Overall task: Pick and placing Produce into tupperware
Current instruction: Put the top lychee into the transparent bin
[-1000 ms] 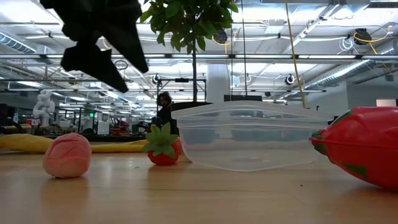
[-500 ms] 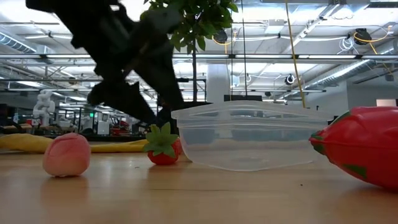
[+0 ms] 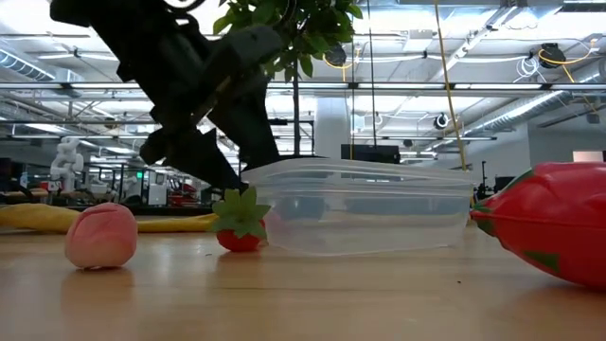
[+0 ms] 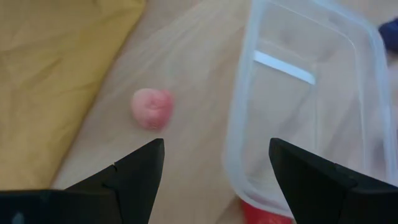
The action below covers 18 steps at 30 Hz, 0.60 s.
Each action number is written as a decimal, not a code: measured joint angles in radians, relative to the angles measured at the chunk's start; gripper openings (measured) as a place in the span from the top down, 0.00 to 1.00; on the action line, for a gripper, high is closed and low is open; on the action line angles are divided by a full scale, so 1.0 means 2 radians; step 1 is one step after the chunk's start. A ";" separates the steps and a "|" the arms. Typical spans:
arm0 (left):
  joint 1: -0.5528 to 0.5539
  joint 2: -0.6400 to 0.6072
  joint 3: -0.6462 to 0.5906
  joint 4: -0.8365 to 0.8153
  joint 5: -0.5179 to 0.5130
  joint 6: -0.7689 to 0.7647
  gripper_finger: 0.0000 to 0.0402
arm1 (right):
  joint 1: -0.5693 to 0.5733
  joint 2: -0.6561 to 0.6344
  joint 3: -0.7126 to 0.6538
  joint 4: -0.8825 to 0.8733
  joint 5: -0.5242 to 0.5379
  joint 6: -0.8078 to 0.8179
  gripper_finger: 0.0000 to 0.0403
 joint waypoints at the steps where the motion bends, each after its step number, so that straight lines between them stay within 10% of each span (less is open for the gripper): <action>1: 0.000 0.000 0.000 -0.003 0.000 0.000 0.27 | 0.000 0.000 0.000 0.001 0.000 0.000 0.43; 18: 0.002 -0.032 0.001 -0.005 -0.032 0.018 0.27 | 0.000 0.000 0.000 0.002 0.000 0.003 0.43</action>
